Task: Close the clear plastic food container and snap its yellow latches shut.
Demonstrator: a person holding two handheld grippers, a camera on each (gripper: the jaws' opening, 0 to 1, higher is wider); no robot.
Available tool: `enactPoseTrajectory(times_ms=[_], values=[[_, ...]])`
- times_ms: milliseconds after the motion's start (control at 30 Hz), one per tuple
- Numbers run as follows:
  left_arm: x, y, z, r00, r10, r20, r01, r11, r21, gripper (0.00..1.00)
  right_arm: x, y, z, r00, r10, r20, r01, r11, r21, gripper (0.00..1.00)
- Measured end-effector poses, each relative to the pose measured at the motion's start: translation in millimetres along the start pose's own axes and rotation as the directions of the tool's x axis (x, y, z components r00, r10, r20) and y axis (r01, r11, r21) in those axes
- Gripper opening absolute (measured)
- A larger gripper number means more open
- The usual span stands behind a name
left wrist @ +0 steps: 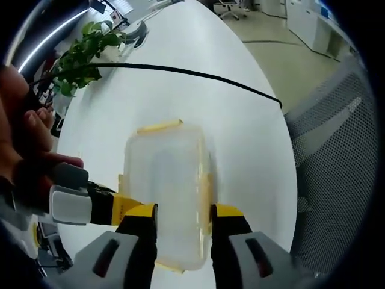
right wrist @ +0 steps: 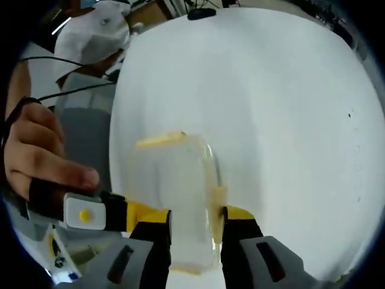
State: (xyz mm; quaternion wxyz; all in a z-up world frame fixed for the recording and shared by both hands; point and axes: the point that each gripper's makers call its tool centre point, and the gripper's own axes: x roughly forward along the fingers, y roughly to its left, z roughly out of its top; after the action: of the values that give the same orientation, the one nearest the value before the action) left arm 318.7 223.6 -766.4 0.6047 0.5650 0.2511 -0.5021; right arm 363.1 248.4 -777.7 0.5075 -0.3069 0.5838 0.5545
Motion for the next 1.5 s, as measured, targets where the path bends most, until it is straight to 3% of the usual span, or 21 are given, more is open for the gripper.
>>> enactPoseTrajectory(times_ms=[33,67,233,433,600,800,933,1067,1133,1200,1367,1500], values=[[2.0,-13.8,4.9,0.998,-0.056,0.015,0.057,0.994,-0.094,0.31,-2.1,-4.4,-6.2,0.999,-0.033,-0.020,0.033,0.999,0.036,0.27],[3.1,-12.4,7.5,0.999,-0.045,0.018,0.046,0.998,-0.041,0.31,-3.4,-6.2,-7.2,0.999,-0.031,-0.023,0.031,0.999,0.007,0.28],[2.1,-10.5,1.8,0.999,-0.048,0.020,0.049,0.997,-0.051,0.31,-2.4,-7.5,-7.5,1.000,-0.022,0.005,0.022,1.000,-0.011,0.29],[2.6,-11.9,1.7,0.998,-0.055,0.015,0.056,0.997,-0.053,0.32,-1.4,-8.6,-2.8,0.999,-0.036,-0.027,0.035,0.999,-0.012,0.30],[1.6,-12.7,1.2,0.999,-0.045,0.012,0.045,0.998,-0.052,0.32,-4.2,-9.6,-3.6,0.999,-0.037,-0.017,0.037,0.999,-0.011,0.31],[0.0,-9.8,2.9,0.997,-0.065,0.029,0.067,0.991,-0.112,0.33,-6.8,-10.4,-3.1,0.998,-0.055,0.025,0.055,0.998,-0.016,0.31],[-0.7,-10.7,3.7,0.996,-0.073,0.042,0.077,0.992,-0.099,0.33,-8.7,-9.8,-2.6,0.997,-0.067,0.049,0.068,0.997,-0.020,0.31],[-0.9,-12.1,3.0,0.996,-0.074,0.052,0.075,0.997,-0.018,0.35,-9.6,-9.5,-2.6,0.994,-0.084,0.075,0.084,0.996,0.001,0.31],[-2.3,-14.1,3.8,0.994,-0.089,0.062,0.092,0.995,-0.046,0.38,-11.1,-8.3,-1.5,0.991,-0.094,0.091,0.097,0.995,-0.028,0.31],[-4.4,-20.0,6.2,0.989,-0.119,0.090,0.131,0.982,-0.137,0.44,-12.2,-8.9,-1.8,0.988,-0.114,0.107,0.120,0.992,-0.048,0.33],[-7.7,-24.6,5.0,0.984,-0.141,0.111,0.159,0.973,-0.167,0.52,-14.9,-9.7,-5.9,0.980,-0.141,0.138,0.152,0.986,-0.074,0.43],[-15.1,-27.3,4.0,0.974,-0.175,0.146,0.205,0.951,-0.230,0.59,-22.9,-9.8,-7.7,0.967,-0.155,0.204,0.168,0.985,-0.047,0.50]])
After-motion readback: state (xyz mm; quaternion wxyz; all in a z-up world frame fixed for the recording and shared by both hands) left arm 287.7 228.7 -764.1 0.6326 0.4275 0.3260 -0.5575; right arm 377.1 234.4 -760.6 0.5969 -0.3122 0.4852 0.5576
